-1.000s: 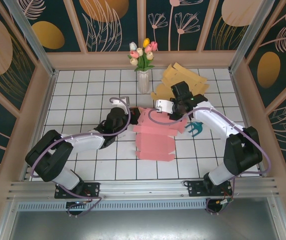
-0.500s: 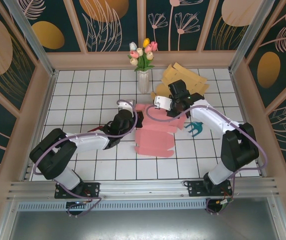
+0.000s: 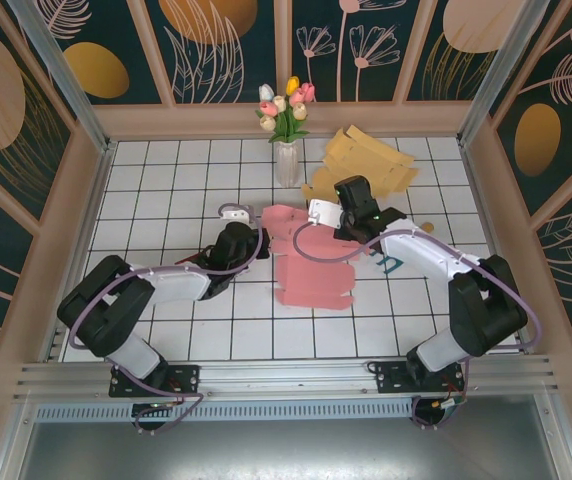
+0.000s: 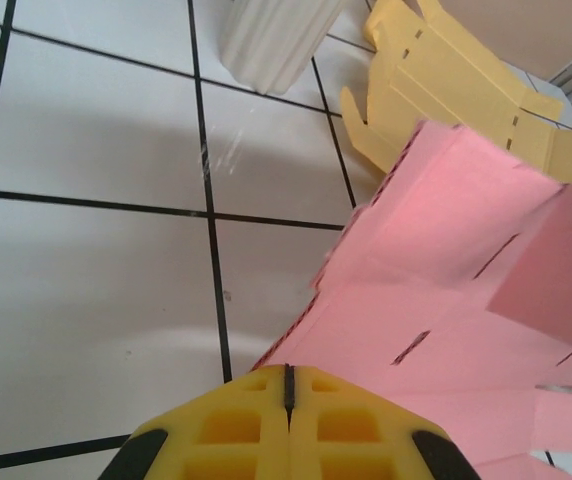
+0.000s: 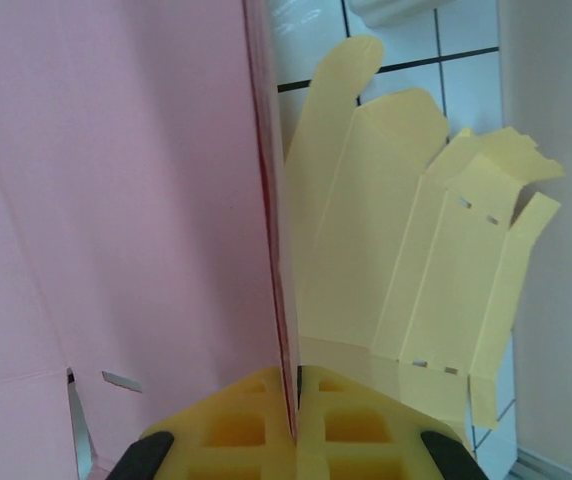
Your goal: Fold the paper box
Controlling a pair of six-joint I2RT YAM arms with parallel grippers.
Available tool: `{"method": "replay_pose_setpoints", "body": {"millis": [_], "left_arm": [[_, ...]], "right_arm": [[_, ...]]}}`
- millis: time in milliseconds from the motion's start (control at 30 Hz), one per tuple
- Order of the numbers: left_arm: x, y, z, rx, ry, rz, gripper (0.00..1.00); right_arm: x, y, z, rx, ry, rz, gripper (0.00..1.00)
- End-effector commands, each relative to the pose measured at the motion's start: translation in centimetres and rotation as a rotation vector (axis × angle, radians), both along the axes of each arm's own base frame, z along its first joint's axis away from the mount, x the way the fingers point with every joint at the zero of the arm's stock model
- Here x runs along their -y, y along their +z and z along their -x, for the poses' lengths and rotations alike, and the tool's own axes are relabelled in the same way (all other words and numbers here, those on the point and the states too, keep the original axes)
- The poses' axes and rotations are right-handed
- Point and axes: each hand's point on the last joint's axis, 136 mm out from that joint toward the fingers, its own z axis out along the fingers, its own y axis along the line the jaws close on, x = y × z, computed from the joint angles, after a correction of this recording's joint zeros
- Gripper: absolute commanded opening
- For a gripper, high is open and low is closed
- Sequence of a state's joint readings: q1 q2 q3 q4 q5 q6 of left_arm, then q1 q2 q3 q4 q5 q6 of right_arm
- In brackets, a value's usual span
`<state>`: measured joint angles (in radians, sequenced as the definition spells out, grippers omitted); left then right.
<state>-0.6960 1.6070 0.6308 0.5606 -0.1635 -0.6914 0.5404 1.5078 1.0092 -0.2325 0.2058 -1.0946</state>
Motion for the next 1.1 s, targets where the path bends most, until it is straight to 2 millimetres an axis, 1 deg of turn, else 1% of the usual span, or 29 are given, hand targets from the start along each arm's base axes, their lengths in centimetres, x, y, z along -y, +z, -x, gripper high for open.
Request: {"method": "replay_pose_setpoints", "body": {"millis": [0,33,67,167,233,267,367,433,567,733,833,900,1067], "left_arm": [[0.7,-0.8,0.1,-0.024,-0.024,0.041,0.01],[0.6,-1.2,-0.1,-0.028,-0.013,0.029,0.01],[0.3,-1.7,-0.2,-0.035,0.003,0.007,0.01],[-0.2,-3.0,-0.3,-0.048,0.024,-0.032,0.00],[0.0,-3.0,-0.4,-0.046,0.015,-0.030,0.00],[0.1,-4.0,-0.4,-0.063,0.009,-0.040,0.00],[0.7,-4.7,-0.7,-0.073,-0.005,-0.042,0.00],[0.9,-4.8,-1.1,-0.073,-0.004,-0.054,0.00],[0.4,-4.4,-1.9,-0.052,0.032,-0.087,0.00],[-1.3,-4.0,-2.5,-0.028,0.103,-0.151,0.00],[-2.1,-4.1,-2.6,-0.025,0.121,-0.166,0.00],[-1.8,-3.9,-2.7,-0.015,0.104,-0.149,0.00],[1.3,-2.8,-2.2,0.018,-0.042,-0.043,0.00]], "right_arm": [[0.4,2.2,-1.1,0.107,-0.035,-0.012,0.00],[0.4,2.3,-1.1,0.110,-0.036,-0.013,0.00],[-0.2,2.3,-0.8,0.113,-0.017,-0.014,0.00],[-0.4,2.5,-0.6,0.128,-0.011,-0.025,0.00],[-0.4,2.6,-0.6,0.138,-0.005,-0.034,0.00],[-0.5,2.7,-0.6,0.140,-0.003,-0.038,0.00],[-0.6,2.8,-0.6,0.146,-0.005,-0.047,0.00],[-0.7,2.7,-0.6,0.152,-0.004,-0.045,0.00],[-0.6,2.0,-0.4,0.157,0.004,-0.027,0.00],[-0.5,1.3,-0.2,0.148,0.012,-0.023,0.00],[-0.7,1.2,-0.2,0.148,0.014,-0.028,0.00],[-0.8,1.0,-0.1,0.143,0.017,-0.030,0.00],[-0.9,0.4,-0.2,0.130,0.008,-0.029,0.00]]}}
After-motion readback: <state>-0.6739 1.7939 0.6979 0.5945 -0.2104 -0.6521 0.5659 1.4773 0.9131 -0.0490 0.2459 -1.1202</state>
